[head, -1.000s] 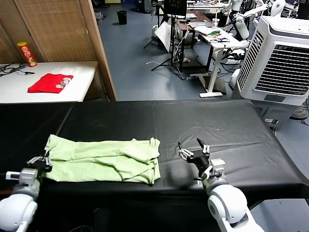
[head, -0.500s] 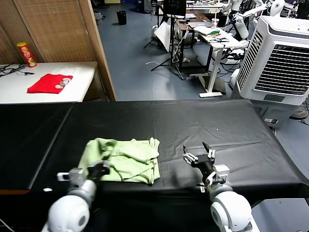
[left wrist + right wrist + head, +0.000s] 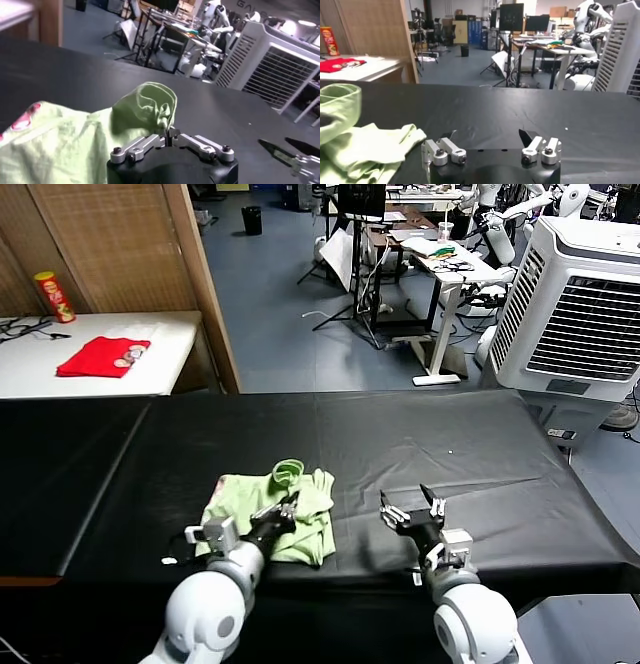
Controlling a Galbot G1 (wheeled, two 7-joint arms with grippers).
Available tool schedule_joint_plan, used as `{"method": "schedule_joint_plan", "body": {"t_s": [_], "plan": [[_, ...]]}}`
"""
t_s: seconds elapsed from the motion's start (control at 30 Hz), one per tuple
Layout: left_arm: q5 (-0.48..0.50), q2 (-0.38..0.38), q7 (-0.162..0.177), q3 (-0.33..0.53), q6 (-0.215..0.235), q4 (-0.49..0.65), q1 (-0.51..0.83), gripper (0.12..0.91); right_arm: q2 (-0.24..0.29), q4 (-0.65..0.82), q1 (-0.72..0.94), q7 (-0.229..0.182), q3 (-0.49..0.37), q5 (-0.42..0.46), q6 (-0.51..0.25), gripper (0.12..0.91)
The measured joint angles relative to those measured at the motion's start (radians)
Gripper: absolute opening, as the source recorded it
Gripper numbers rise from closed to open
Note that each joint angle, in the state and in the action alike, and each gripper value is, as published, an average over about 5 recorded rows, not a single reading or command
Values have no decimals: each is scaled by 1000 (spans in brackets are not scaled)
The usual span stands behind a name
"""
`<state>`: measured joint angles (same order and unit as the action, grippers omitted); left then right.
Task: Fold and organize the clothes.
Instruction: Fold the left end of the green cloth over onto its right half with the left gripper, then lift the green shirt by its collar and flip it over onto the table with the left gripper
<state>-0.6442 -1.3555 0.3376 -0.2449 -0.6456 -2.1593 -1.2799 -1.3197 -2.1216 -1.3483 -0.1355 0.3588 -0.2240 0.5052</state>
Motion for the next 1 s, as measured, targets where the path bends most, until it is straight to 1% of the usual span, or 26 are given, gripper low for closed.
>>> {"method": "schedule_joint_plan", "body": {"t_s": [0.07,0.1,0.2,0.27,0.33,0.37,0.4,0.47,0.5,0.6,0.67,0.8,0.9,1.0], "plan": [[10,-12,-1,7,3,7,5,179,1,5,5,6,-6,-2,-2,798],[14,-19,-3,9,7,10,6,209,3,8,8,10,-9,-4,-4,798],[17,-38,-7,16,18,21,9,368,8,17,19,23,-21,-13,-9,798],[7,-51,-9,21,22,24,8,503,11,23,28,30,-31,-23,-11,798],[-1,-61,-13,21,25,19,6,603,13,30,40,35,-42,-34,-11,798],[2,-62,-19,18,28,14,5,664,14,34,47,38,-49,-38,-11,798],[12,-61,-29,13,33,8,4,707,13,40,55,42,-57,-40,-11,798],[48,-49,-56,-4,54,-3,1,769,9,55,75,52,-76,-40,-11,798],[73,-39,-72,-16,67,-6,-2,784,7,64,87,58,-88,-39,-11,798],[150,9,-117,-60,114,-4,-16,796,-3,98,128,75,-129,-29,-13,798],[182,49,-135,-95,137,4,-31,798,-11,124,155,85,-159,-15,-16,798],[190,111,-141,-167,155,14,-63,798,-24,180,194,104,-220,29,-15,798],[196,128,-140,-210,167,25,-81,798,-27,218,201,115,-261,91,-13,798],[198,132,-138,-238,176,41,-86,798,-27,243,196,106,-286,166,-29,798]]}}
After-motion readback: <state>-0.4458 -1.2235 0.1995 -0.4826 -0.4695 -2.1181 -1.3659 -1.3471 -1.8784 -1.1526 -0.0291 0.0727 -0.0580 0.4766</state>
